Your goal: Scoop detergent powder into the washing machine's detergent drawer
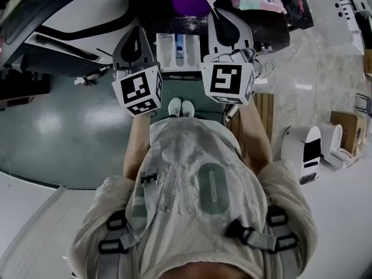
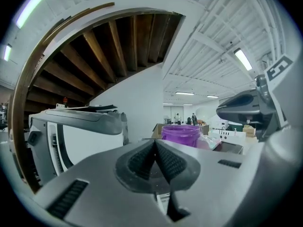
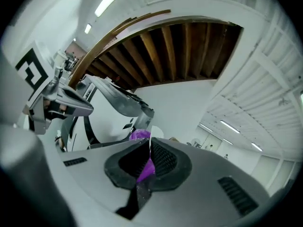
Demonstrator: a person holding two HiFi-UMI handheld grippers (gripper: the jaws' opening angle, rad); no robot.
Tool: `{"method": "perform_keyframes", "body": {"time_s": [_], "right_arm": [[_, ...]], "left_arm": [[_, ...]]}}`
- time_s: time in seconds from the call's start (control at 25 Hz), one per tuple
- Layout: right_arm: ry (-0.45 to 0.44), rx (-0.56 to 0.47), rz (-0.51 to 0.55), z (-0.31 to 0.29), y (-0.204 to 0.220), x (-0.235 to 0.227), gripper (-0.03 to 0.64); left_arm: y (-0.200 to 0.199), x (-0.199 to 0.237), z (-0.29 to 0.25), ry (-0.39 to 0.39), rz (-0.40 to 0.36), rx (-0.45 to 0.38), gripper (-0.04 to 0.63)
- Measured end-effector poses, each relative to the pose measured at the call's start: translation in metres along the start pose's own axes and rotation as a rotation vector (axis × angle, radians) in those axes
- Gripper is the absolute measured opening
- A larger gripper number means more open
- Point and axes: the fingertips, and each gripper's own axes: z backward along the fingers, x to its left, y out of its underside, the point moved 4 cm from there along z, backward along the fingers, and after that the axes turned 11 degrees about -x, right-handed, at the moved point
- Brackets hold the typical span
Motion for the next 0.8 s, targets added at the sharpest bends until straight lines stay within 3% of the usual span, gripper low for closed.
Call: {"method": "perform_keyframes", "body": {"time_s": [0.36,0.8], "right_arm": [[0.191,-0.004,-0.305,0.025,0.025,-0.041,0.008],[0.221,0.047,-0.504,0.049,0.064,-0.029,0.008]], "left_arm": [[-0.045,-0.035,-0.017,0.110,-0.026,-0.103,0.020],[-0.043,-0.056,-0.020,0.165,-0.016,-0.093,0.020]]}}
